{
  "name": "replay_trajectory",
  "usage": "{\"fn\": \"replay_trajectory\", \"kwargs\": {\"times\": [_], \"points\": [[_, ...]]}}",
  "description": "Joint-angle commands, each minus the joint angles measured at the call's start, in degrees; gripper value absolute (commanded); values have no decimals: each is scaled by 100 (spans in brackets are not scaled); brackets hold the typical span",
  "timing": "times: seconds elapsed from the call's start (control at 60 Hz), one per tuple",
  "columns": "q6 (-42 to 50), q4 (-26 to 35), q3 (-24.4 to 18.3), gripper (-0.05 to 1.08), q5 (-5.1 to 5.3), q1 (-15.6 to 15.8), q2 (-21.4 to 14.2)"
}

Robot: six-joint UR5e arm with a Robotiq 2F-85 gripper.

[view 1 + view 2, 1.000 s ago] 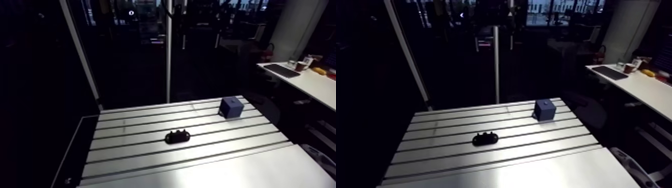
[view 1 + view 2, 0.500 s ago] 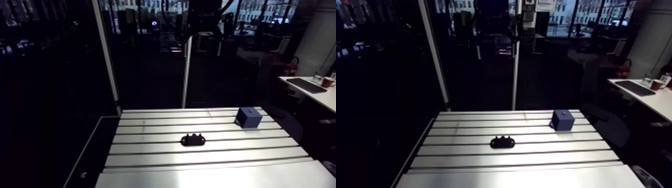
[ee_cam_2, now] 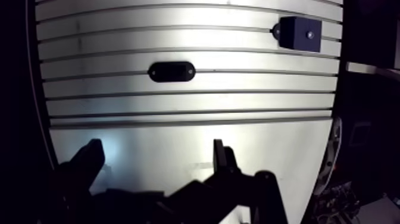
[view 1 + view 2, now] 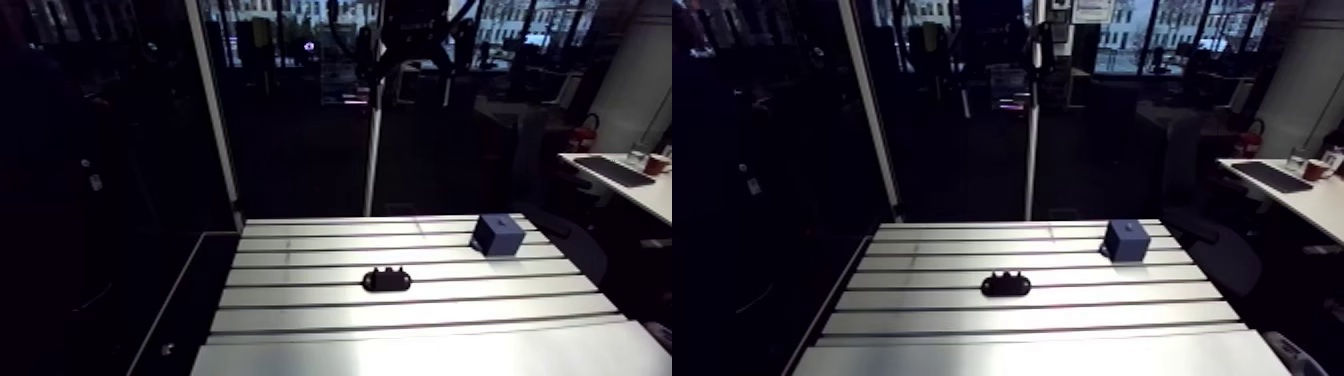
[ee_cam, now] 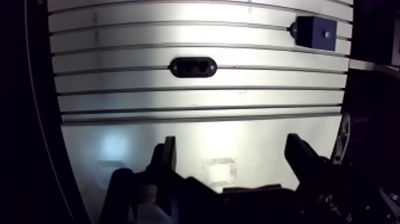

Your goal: Pick up the M10 bolt and insert it into the hole until fully seated.

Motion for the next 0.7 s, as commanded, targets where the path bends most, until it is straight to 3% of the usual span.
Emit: {"fn": "replay_trajectory", "kwargs": {"times": [0.017, 0.05, 0.117, 0.7], "points": [[11, -11, 85, 1, 190, -31, 2], [4, -11, 94, 1, 292, -64, 10], [-5, -18, 86, 1, 307, -116, 2], [-15, -20, 86, 1, 255, -199, -24]]}}
